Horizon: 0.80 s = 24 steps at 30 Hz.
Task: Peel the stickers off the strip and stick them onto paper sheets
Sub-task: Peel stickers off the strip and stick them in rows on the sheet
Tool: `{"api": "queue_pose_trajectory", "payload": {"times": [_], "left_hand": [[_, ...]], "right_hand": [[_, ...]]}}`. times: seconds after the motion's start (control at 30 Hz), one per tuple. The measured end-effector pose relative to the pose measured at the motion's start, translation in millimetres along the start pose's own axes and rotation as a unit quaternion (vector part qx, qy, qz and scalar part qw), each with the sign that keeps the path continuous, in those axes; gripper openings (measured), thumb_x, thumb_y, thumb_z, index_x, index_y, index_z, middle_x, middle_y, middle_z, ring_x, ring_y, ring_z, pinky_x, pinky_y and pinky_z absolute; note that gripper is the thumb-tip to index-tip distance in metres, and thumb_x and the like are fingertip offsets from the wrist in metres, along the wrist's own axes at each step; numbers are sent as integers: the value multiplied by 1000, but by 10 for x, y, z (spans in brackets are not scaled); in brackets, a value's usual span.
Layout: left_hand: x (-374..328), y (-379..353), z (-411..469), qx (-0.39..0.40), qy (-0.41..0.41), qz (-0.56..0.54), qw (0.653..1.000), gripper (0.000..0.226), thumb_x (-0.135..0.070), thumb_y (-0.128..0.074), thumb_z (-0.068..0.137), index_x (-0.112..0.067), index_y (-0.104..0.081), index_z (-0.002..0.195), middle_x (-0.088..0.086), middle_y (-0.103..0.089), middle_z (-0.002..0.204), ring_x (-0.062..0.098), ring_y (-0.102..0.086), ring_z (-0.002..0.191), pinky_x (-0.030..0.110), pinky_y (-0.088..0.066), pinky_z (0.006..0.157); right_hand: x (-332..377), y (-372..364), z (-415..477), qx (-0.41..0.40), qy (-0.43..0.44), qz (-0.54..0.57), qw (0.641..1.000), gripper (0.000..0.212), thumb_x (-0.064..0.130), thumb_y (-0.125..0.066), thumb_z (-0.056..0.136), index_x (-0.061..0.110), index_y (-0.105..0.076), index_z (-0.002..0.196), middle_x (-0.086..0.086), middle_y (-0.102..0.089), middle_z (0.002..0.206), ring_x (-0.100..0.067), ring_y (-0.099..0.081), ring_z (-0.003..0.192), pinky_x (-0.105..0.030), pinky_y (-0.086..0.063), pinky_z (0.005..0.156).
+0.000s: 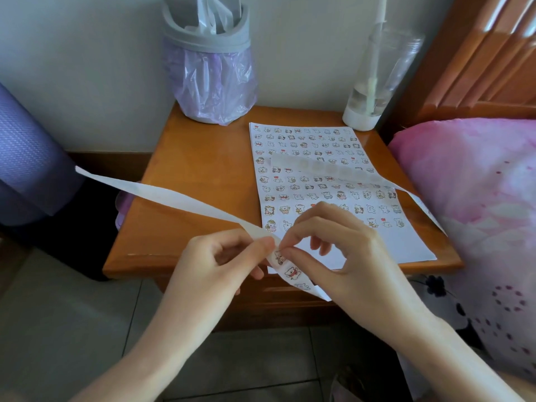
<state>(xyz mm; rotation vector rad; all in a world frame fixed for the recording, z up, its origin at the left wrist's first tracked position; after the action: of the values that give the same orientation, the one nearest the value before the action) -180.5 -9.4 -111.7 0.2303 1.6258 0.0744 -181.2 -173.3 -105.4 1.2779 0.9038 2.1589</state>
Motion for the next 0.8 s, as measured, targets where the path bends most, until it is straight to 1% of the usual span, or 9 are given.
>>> {"api": "queue_pose_trajectory", "payload": {"times": [0.07,0.13,0.2,0.27,0.37,0.47,0.53,0.63,0.8], "left_hand": [[25,-1,1,1,0,4,1000,24,-35,-61,80,-22,-69,62,0,-64,53,-3,-50,40,6,-36,47],[44,-6,-5,-1,-9,18,1000,23,-36,-60,80,-23,-68,63,-3,-64,52,-3,-51,41,4,-36,48],[58,-10,-11,-7,-20,39,999,18,-33,-60,82,-24,-69,69,-11,-64,52,-3,-55,47,2,-37,51],[76,-5,-16,-11,-31,65,997,15,-31,-60,83,-25,-68,72,-18,-63,52,-2,-59,55,-1,-38,58],[84,11,-10,-13,-40,84,996,12,-29,-60,84,-24,-69,78,-19,-63,53,-1,-61,57,-2,-38,59],[86,16,-8,-12,-46,93,995,12,-28,-60,85,-23,-68,77,-17,-62,51,-3,-57,47,-1,-37,52],[92,7,-8,-12,-54,104,993,13,-29,-60,84,-22,-70,81,-18,-62,50,-4,-58,49,0,-37,52],[104,0,-7,-15,-51,105,993,14,-29,-60,84,-20,-71,84,-20,-60,49,-5,-57,49,0,-37,49],[116,1,3,-20,-57,113,992,14,-31,-60,83,-22,-70,85,-21,-61,50,-5,-57,51,1,-37,49]], "right_hand": [[7,9,6,24,-23,37,999,5,32,-63,84,28,-66,81,17,-59,86,-5,-50,78,-20,-44,70],[11,49,24,43,-60,108,991,7,25,-65,86,27,-65,80,15,-62,87,-9,-55,81,-21,-46,71],[-10,117,56,36,-102,189,976,4,20,-65,84,22,-68,83,11,-67,85,-8,-60,77,-19,-49,66],[-55,177,99,18,-138,233,962,4,16,-65,84,17,-68,84,6,-69,82,-6,-60,69,-18,-50,60],[-159,182,141,14,-196,222,955,3,15,-67,83,15,-69,84,7,-69,74,-2,-57,59,-16,-49,55],[-232,98,173,46,-243,204,947,3,19,-71,80,16,-71,81,5,-71,75,2,-58,59,-11,-44,52],[-267,49,192,57,-257,187,947,6,22,-73,79,16,-72,80,4,-72,78,3,-61,62,-10,-44,54],[-289,22,230,56,-266,177,946,5,21,-73,79,16,-73,78,4,-72,76,4,-59,60,-8,-42,53],[-318,-6,246,55,-265,156,950,5,23,-73,79,19,-74,77,6,-72,76,3,-60,62,-9,-41,52]]}}
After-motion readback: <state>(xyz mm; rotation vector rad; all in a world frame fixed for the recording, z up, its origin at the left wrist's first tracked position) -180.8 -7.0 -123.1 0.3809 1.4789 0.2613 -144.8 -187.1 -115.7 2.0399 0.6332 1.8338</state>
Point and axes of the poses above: each hand's wrist, its own z-axis towards the middle knuckle, its own y-axis out of the back of the hand, x = y × z, the point moved 1 cm from there along z, towards the middle knuckle
